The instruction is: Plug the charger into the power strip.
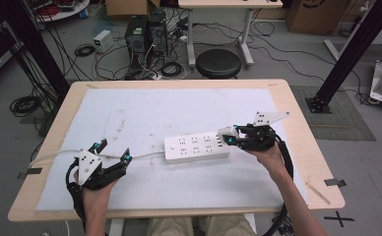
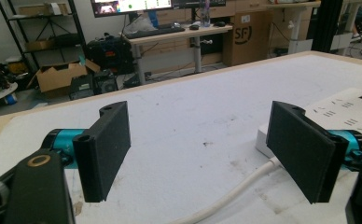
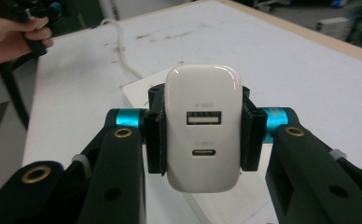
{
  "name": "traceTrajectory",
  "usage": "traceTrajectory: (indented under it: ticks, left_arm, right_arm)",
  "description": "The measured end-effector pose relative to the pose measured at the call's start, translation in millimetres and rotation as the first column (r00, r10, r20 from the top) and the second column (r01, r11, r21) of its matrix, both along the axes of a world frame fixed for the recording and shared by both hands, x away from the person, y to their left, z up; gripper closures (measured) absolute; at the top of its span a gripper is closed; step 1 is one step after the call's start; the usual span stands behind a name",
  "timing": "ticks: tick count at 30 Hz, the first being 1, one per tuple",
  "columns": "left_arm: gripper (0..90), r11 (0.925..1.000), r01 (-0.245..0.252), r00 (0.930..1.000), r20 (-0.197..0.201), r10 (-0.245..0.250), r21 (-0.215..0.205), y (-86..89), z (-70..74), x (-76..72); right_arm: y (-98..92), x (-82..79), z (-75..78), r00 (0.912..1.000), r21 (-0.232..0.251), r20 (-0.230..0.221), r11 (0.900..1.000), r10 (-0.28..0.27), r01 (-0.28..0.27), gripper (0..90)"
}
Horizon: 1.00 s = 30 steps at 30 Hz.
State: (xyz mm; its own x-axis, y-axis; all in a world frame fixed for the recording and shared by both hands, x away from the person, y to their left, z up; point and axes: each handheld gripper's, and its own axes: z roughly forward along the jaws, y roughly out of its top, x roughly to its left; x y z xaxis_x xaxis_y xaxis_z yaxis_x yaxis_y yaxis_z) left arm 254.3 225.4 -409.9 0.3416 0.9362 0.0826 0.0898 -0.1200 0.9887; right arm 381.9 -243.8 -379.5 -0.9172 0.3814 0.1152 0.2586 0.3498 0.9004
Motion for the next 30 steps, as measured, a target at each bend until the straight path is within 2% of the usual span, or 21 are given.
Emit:
traceTrajectory:
  ticks: [1, 3, 4, 6, 7, 8, 9, 11, 12, 14, 16, 17, 18, 19, 24, 27, 30]
  left_arm:
    - [21.8, 1.0000, 0.005, 1.0000, -0.003, -0.005, 0.004, 0.0, -0.2, -0.5]
    - [21.8, 1.0000, 0.004, 1.0000, -0.003, -0.004, 0.003, -0.1, -0.6, -1.1]
    - [21.9, 1.0000, 0.002, 1.0000, -0.004, -0.002, 0.001, 0.1, -0.9, -1.4]
    - [21.8, 1.0000, 0.001, 1.0000, -0.001, -0.001, 0.000, 0.7, -1.2, -1.6]
    - [21.8, 1.0000, 0.001, 1.0000, -0.001, -0.001, 0.000, 0.7, -1.2, -1.6]
    - [21.8, 1.0000, 0.000, 1.0000, 0.001, 0.000, -0.005, 0.9, -1.2, -2.1]
    - [21.8, 1.0000, 0.002, 1.0000, 0.000, -0.002, 0.000, 1.4, -0.9, -2.7]
    - [21.8, 1.0000, 0.004, 1.0000, 0.001, -0.004, 0.000, 1.9, -0.7, -4.1]
    - [21.8, 1.0000, 0.004, 1.0000, 0.002, -0.004, 0.000, 2.4, -0.7, -4.6]
    - [21.8, 1.0000, -0.001, 1.0000, 0.002, 0.001, -0.005, 3.4, -1.1, -6.2]
    - [21.8, 1.0000, -0.003, 1.0000, 0.001, 0.003, -0.002, 4.5, -1.1, -7.3]
    - [21.8, 0.9999, -0.010, 1.0000, 0.000, 0.010, -0.008, 6.6, -1.6, -9.2]
    - [21.8, 0.9999, -0.010, 1.0000, 0.000, 0.010, -0.008, 6.6, -1.6, -9.2]
    - [21.8, 0.9999, -0.011, 0.9999, -0.001, 0.011, -0.004, 8.0, -1.6, -10.0]
    - [21.8, 0.9999, -0.014, 0.9999, -0.003, 0.014, -0.008, 9.1, -1.4, -11.6]
    - [21.8, 0.9998, -0.019, 0.9998, -0.005, 0.019, -0.005, 10.2, -2.0, -12.0]
    - [21.8, 0.9997, -0.024, 0.9997, -0.011, 0.023, -0.012, 11.5, -2.9, -13.2]
  right_arm:
    - [2.1, 2.5, 1.6, 0.9998, -0.020, -0.007, 1.000, 0.021, -0.021, 63.0]
    - [8.0, 8.1, 5.0, 0.9978, -0.073, 0.008, 0.995, 0.065, -0.065, 63.0]
    - [11.3, 10.1, 6.9, 0.9960, -0.105, -0.002, 0.991, 0.089, -0.089, 63.0]
    - [18.9, 15.6, 10.7, 0.9923, -0.168, 0.009, 0.978, 0.123, -0.120, 63.0]
    - [18.9, 15.6, 10.7, 0.9923, -0.168, 0.009, 0.978, 0.123, -0.120, 63.0]
    - [22.5, 18.4, 12.5, 0.9899, -0.195, 0.006, 0.971, 0.142, -0.138, 63.0]
    - [29.4, 25.0, 15.7, 0.9840, -0.240, 0.000, 0.955, 0.178, -0.173, 63.0]
    - [35.4, 31.3, 18.3, 0.9790, -0.279, -0.010, 0.940, 0.204, -0.198, 63.1]
    - [37.9, 35.8, 18.8, 0.9759, -0.291, -0.002, 0.934, 0.218, -0.209, 63.1]
    - [41.6, 41.5, 19.9, 0.9727, -0.314, -0.018, 0.922, 0.231, -0.225, 63.1]
    - [43.2, 44.1, 19.8, 0.9713, -0.320, -0.027, 0.919, 0.236, -0.232, 63.1]
    - [48.2, 50.0, 19.8, 0.9682, -0.353, -0.035, 0.903, 0.248, -0.244, 63.1]
    - [48.2, 50.0, 19.8, 0.9682, -0.353, -0.035, 0.903, 0.248, -0.244, 63.1]
    - [49.6, 51.5, 20.1, 0.9667, -0.362, -0.036, 0.898, 0.253, -0.249, 63.1]
    - [60.7, 61.5, 23.4, 0.9513, -0.430, -0.059, 0.852, 0.302, -0.298, 63.1]
    - [67.6, 66.2, 23.5, 0.9448, -0.499, -0.073, 0.809, 0.320, -0.312, 63.1]
    - [73.5, 72.0, 24.1, 0.9324, -0.538, -0.079, 0.772, 0.353, -0.338, 63.1]
